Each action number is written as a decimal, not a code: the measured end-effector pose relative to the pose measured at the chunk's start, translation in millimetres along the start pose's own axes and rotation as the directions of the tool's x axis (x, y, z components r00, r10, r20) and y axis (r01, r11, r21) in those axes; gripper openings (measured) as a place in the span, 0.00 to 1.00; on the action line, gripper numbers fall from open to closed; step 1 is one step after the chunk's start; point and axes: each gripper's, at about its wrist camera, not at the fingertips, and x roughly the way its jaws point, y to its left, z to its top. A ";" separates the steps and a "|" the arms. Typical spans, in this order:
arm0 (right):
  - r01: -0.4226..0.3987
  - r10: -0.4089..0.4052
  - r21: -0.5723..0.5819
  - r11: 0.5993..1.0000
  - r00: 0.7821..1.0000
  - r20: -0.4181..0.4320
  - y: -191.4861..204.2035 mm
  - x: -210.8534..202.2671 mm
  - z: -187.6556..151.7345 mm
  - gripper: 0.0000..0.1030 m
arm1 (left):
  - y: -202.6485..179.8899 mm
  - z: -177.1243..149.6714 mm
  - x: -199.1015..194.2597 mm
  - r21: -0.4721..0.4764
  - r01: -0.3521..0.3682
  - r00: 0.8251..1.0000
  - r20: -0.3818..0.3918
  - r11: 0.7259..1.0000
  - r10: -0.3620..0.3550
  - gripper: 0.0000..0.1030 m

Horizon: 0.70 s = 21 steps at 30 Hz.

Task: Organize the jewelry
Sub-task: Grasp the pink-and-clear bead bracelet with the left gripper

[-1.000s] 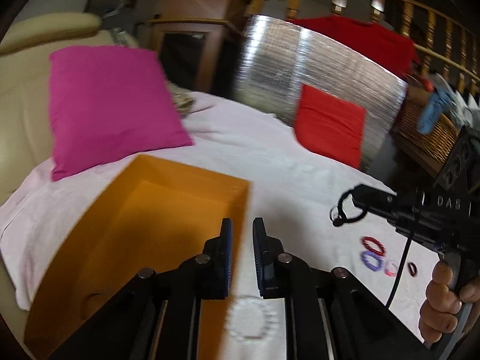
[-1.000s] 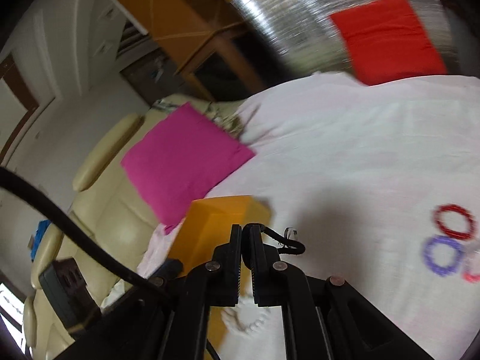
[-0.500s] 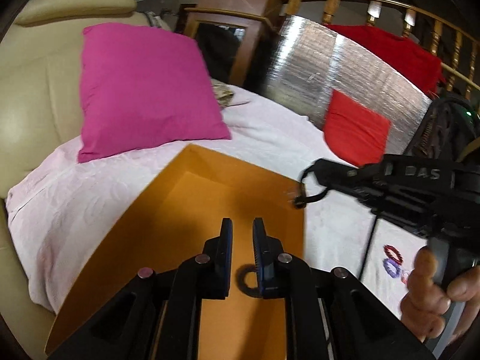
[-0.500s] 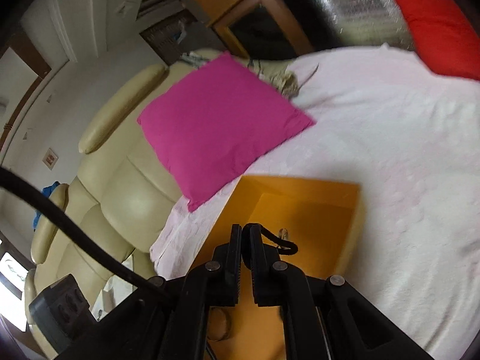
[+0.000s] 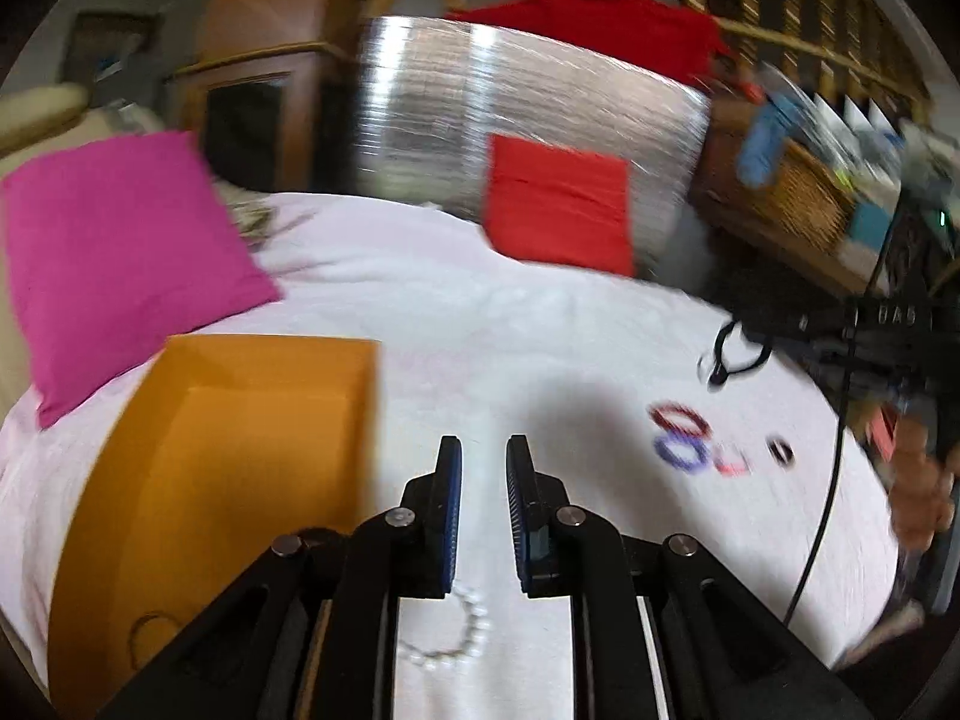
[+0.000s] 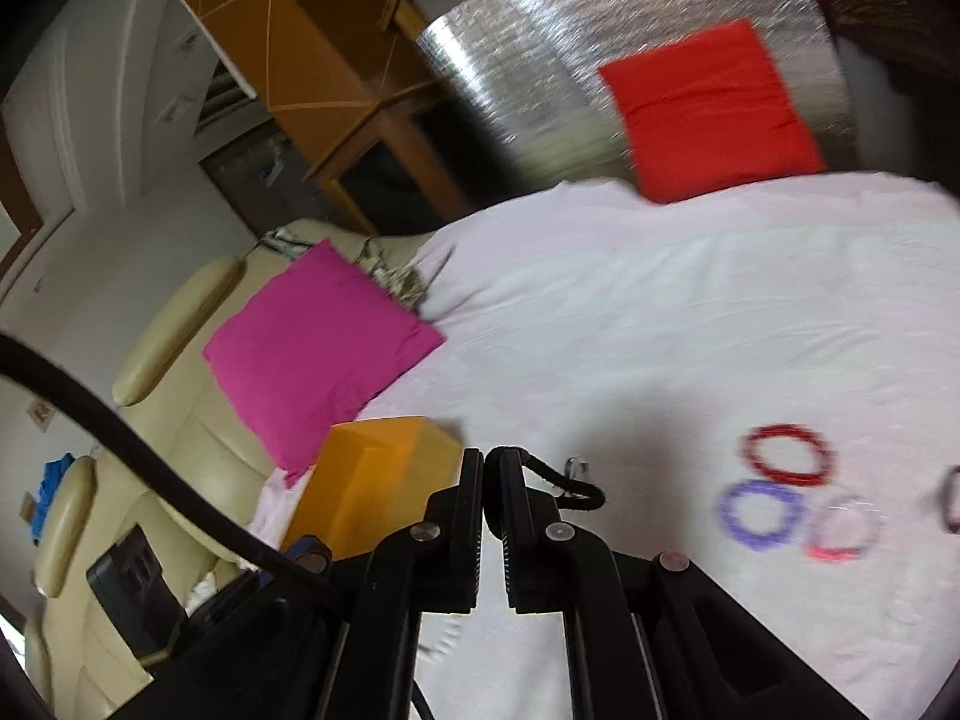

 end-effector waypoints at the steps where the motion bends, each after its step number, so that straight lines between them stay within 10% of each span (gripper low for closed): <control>1: 0.019 -0.019 0.002 1.000 1.000 0.016 -9.7 -12.9 -2.6 0.06 | -7.2 -1.6 2.8 0.022 0.006 1.000 -0.011 1.000 -0.006 0.20; 5: 0.078 -0.083 0.075 0.994 0.994 0.065 -57.2 -52.1 -15.2 0.06 | -44.7 -8.9 25.6 0.083 0.050 0.996 -0.077 0.995 -0.043 0.51; 21: 0.158 -0.212 0.379 0.912 0.972 0.106 -201.2 -105.6 -47.3 0.06 | -166.6 -7.2 138.8 0.064 0.156 0.968 -0.211 0.986 -0.139 0.62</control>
